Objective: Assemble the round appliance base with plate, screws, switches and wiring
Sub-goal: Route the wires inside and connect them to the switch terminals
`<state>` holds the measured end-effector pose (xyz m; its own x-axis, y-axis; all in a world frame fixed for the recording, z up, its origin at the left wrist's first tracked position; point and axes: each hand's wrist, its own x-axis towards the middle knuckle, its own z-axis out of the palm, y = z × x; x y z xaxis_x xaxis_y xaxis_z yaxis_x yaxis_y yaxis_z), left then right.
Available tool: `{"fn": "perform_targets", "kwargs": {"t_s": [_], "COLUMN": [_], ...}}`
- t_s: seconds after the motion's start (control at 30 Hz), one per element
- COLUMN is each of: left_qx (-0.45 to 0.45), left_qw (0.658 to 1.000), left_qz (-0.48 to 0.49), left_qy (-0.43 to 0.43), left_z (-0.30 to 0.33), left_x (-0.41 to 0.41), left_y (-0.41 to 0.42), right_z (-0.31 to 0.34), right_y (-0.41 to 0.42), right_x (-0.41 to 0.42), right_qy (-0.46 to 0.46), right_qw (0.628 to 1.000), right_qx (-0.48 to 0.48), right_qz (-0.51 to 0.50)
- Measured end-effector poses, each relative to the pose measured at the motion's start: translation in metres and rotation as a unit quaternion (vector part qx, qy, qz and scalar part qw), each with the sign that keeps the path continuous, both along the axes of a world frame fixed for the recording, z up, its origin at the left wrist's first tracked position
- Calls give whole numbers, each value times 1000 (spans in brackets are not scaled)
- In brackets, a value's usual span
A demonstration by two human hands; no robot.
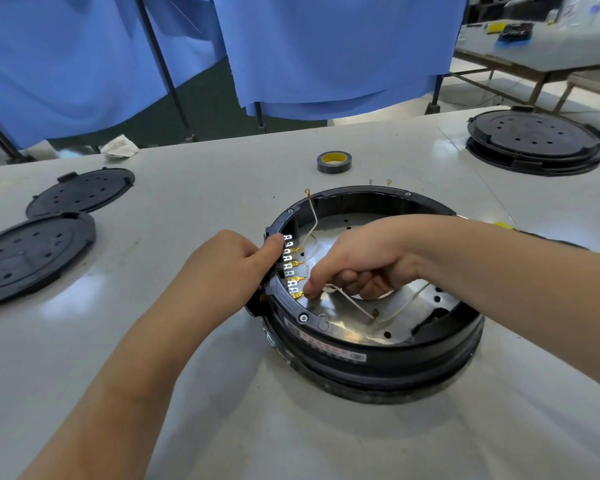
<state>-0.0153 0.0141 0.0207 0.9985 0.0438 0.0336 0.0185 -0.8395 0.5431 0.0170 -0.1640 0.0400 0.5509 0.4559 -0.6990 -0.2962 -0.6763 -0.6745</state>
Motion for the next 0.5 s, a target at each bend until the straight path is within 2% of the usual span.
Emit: {"fn": "perform_targets", "kwargs": {"t_s": [0.23,0.5], "left_qx": [-6,-13], "left_qw": [1000,1000], "left_qz": [-2,-4], "left_qy": [3,5], "left_z": [2,2], "left_x": [-1,-1], "left_y": [0,0], "right_z": [-1,2], "right_y": [3,0], "right_x": [-4,-7], "right_qy": [-60,-57], "right_qw": [998,998], "right_qx": [-27,-6], "right_qz": [-11,-31]}}
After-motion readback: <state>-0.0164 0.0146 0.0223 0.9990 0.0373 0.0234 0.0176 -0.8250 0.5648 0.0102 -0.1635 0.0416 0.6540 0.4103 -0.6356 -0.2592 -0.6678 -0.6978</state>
